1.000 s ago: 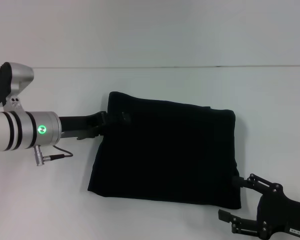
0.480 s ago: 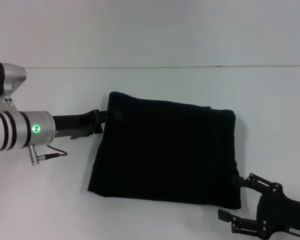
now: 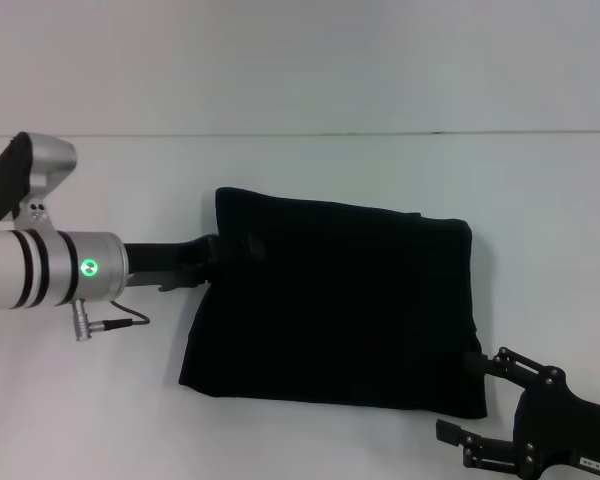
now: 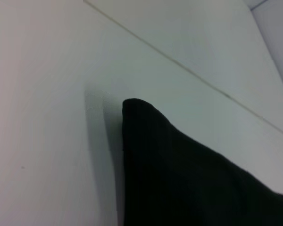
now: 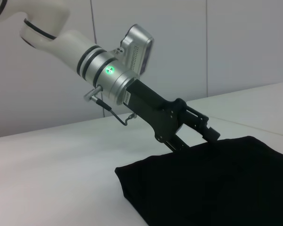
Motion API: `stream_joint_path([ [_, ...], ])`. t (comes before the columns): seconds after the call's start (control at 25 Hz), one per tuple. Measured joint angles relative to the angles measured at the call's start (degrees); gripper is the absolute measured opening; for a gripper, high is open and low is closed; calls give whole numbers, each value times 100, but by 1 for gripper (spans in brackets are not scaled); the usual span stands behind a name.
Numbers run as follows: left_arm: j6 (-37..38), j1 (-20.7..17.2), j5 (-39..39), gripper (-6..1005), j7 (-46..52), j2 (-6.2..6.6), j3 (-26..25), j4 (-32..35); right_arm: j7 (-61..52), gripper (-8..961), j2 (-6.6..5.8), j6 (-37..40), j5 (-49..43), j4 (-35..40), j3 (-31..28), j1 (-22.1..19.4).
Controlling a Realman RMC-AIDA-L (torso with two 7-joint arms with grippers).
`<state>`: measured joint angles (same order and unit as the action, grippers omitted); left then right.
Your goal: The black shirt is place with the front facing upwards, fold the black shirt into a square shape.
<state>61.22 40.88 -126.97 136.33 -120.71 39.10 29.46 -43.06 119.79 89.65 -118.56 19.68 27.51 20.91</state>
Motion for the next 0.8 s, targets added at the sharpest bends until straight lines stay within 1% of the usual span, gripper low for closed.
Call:
stream_joint_path([
  [0.12, -47, 11, -4, 831, -11, -12, 207, 20, 0, 924, 0, 29, 0, -3, 0, 0],
  [0.16, -54, -8, -10, 830, -119, -52, 399, 126, 0, 924, 0, 49, 0, -2, 0, 0],
  [0.32, -117, -42, -24, 827, -139, -102, 565, 254, -3, 924, 0, 96, 0, 25, 0, -20],
  [0.56, -162, -52, -29, 642, -126, -110, 543, 262, -77, 924, -7, 142, 0, 52, 0, -34],
  [0.64, -163, -65, -29, 404, -128, -106, 536, 262, -78, 924, -8, 149, 0, 53, 0, -41],
  [0.8, -164, -88, 11, 249, -137, -104, 528, 262, -79, 925, -9, 187, 0, 55, 0, -45],
])
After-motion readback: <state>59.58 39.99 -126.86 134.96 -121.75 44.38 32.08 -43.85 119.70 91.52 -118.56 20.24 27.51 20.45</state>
